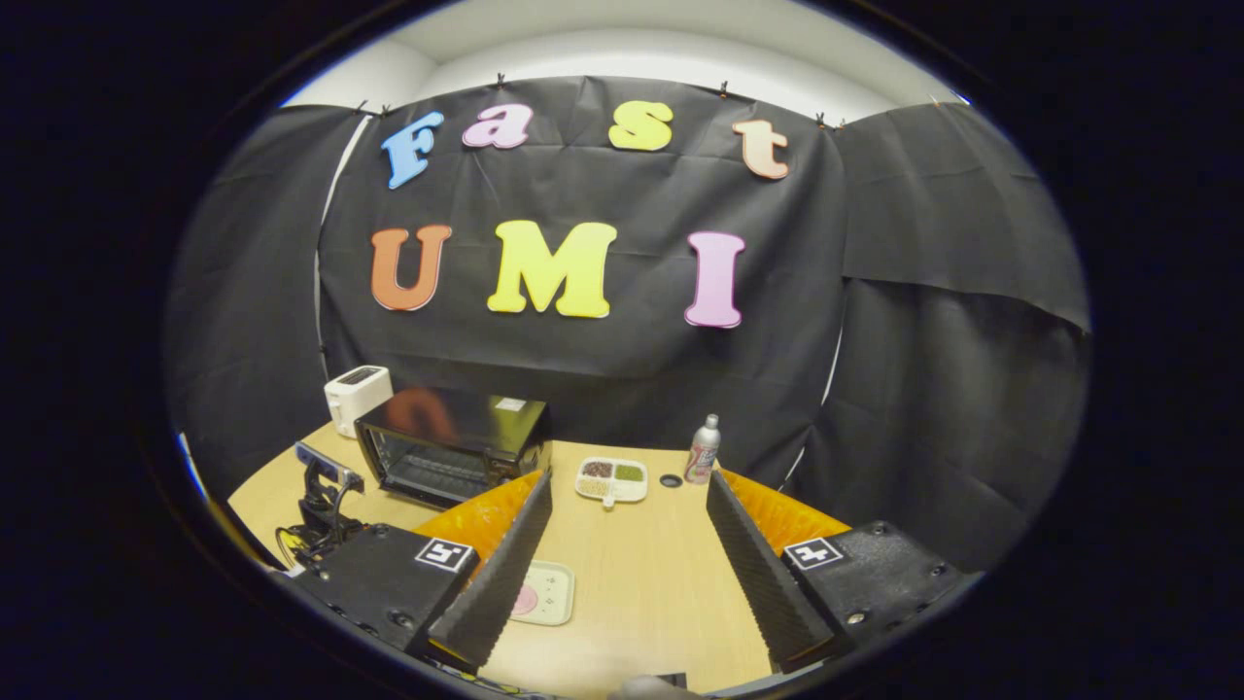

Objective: Open the electric oven with the left hand, put the food in, and close the electric oven.

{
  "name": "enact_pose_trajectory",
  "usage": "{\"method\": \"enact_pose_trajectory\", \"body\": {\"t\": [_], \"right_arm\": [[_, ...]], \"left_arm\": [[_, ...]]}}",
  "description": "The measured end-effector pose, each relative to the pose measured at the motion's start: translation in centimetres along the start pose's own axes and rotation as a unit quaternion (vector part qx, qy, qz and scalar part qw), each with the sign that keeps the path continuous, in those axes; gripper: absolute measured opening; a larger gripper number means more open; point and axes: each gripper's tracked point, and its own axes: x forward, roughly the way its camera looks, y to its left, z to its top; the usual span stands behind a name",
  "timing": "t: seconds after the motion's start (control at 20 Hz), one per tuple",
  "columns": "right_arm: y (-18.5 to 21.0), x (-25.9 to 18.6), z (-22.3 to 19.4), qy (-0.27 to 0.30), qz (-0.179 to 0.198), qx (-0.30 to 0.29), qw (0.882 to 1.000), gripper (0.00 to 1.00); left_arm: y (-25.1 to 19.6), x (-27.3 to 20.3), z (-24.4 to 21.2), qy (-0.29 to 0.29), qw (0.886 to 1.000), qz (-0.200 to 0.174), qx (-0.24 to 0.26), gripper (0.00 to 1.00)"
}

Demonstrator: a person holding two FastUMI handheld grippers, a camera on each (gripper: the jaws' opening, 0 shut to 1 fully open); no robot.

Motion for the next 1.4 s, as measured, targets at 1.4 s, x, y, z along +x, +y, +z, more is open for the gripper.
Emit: {"method": "enact_pose_trajectory", "body": {"t": [1.4], "right_arm": [[4.9,11.6,-23.2,0.287,0.098,0.063,0.951,0.63]], "left_arm": [[1.4,-10.7,11.2,-0.122,0.991,0.037,0.037,0.97]]}}
